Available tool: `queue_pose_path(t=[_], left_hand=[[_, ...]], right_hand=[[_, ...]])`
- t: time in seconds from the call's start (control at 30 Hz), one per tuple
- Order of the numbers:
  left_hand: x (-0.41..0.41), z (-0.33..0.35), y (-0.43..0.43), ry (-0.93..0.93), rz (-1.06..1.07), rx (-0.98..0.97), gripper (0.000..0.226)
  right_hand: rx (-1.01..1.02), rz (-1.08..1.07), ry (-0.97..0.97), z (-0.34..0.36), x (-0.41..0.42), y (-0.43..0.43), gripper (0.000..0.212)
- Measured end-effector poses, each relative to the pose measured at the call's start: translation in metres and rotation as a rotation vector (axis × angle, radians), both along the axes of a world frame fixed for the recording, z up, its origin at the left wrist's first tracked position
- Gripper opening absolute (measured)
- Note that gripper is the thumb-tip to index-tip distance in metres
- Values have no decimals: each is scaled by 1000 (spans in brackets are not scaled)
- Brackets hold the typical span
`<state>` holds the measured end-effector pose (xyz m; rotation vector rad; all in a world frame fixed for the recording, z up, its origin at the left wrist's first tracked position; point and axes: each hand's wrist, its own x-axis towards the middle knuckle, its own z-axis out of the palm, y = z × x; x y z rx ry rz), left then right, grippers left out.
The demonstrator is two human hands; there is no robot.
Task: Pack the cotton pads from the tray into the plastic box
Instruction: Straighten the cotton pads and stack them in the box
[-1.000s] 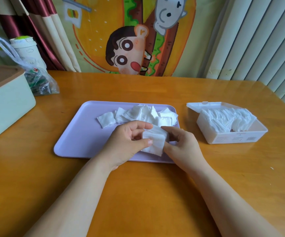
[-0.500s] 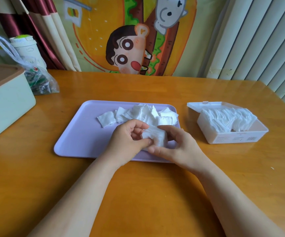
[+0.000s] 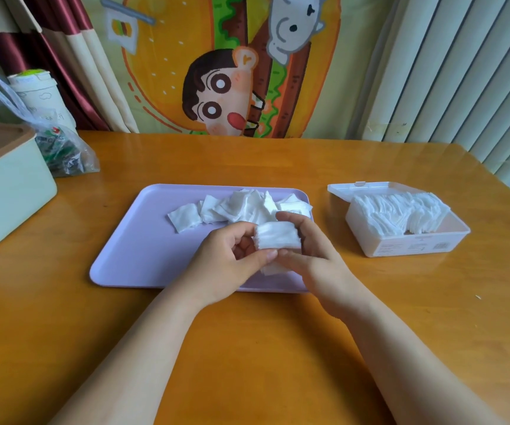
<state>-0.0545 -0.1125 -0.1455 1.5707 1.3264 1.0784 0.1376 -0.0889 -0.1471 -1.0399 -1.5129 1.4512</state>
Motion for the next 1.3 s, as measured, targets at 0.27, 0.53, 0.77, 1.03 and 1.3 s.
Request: queue_pose_path(t=[0.27, 0.53, 0.77, 1.03, 1.3], left_hand=[[20, 16, 3, 19, -23, 52, 21], [77, 48, 29, -88, 4, 81, 16], [167, 56, 62, -135, -42, 53, 17], [191, 33, 91, 439, -29, 99, 12], [190, 24, 100, 385, -16, 114, 12]], right_hand=[[-17, -158, 27, 24, -2, 2, 68], [65, -139, -78, 62, 71, 16, 24], [63, -477, -169, 78, 151, 26, 27], [65, -582, -822, 91, 181, 56, 51], [-17, -425, -1304, 89, 161, 81, 39]])
